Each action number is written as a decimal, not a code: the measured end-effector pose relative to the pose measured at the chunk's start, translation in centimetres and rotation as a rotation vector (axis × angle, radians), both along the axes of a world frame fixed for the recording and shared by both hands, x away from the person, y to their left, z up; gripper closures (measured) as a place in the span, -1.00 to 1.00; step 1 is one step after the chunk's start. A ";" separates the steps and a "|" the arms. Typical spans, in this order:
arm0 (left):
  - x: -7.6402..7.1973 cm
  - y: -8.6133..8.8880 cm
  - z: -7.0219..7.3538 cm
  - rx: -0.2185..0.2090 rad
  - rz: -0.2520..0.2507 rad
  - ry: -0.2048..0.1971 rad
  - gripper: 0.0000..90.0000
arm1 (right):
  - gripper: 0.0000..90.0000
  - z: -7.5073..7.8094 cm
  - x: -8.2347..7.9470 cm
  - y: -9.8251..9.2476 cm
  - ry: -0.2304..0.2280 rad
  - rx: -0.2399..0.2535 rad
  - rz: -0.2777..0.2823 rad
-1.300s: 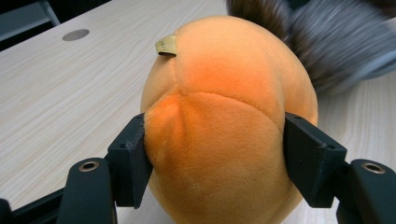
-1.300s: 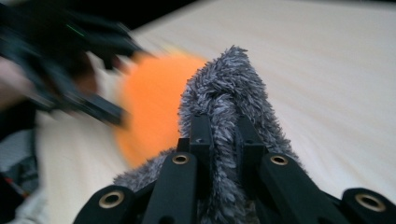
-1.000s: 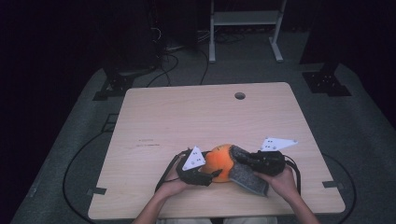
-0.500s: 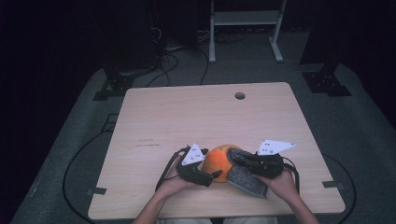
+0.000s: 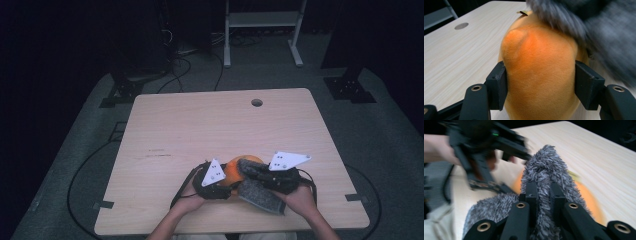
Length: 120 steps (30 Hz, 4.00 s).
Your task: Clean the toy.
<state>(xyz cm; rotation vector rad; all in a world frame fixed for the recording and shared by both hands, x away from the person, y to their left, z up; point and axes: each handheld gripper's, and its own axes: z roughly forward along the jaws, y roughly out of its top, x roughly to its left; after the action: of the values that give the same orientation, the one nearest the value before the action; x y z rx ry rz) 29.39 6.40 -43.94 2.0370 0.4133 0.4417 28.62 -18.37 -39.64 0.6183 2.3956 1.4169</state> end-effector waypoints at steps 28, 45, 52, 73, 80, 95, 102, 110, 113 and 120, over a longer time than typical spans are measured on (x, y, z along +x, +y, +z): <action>-0.4 -0.4 0.3 -0.001 -0.025 -0.009 -0.20 | 0.79 0.4 0.7 -1.6 0.077 0.033 0.000; -0.7 -0.4 0.5 -0.036 -0.051 -0.018 -0.17 | 0.79 0.0 1.3 -2.1 0.112 0.044 0.004; -0.9 0.0 0.5 0.001 -0.077 -0.032 -0.11 | 0.79 0.7 0.6 -0.3 0.073 0.031 0.059; 0.2 1.4 0.0 -0.022 -0.074 0.036 -0.09 | 0.79 -1.8 2.5 -4.8 0.176 0.136 -0.101; 0.4 1.9 -0.1 -0.045 -0.080 0.061 -0.11 | 0.79 -3.8 3.2 -4.6 0.249 0.086 -0.097; 0.4 2.0 -0.2 -0.039 -0.086 0.059 -0.10 | 0.79 -2.9 2.7 -4.9 0.228 0.137 -0.066; 0.4 1.9 -0.2 -0.037 -0.091 0.056 -0.10 | 0.79 -3.3 2.8 -4.6 0.238 0.092 -0.074; 0.5 1.9 -0.3 -0.039 -0.092 0.056 -0.10 | 0.79 -2.6 2.2 -3.7 0.204 0.125 0.008; 0.5 1.8 -0.3 -0.040 -0.087 0.055 -0.10 | 0.79 -3.7 2.8 -4.5 0.244 0.087 -0.059; 0.3 1.6 -0.3 -0.034 -0.090 0.047 -0.10 | 0.79 -2.7 2.2 -3.7 0.189 0.119 -0.012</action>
<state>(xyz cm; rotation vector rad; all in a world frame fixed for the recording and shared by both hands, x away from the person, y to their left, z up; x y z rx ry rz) 29.65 7.96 -44.27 2.0267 0.3534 0.3304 30.83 -22.08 -42.36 0.8290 2.4569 1.5693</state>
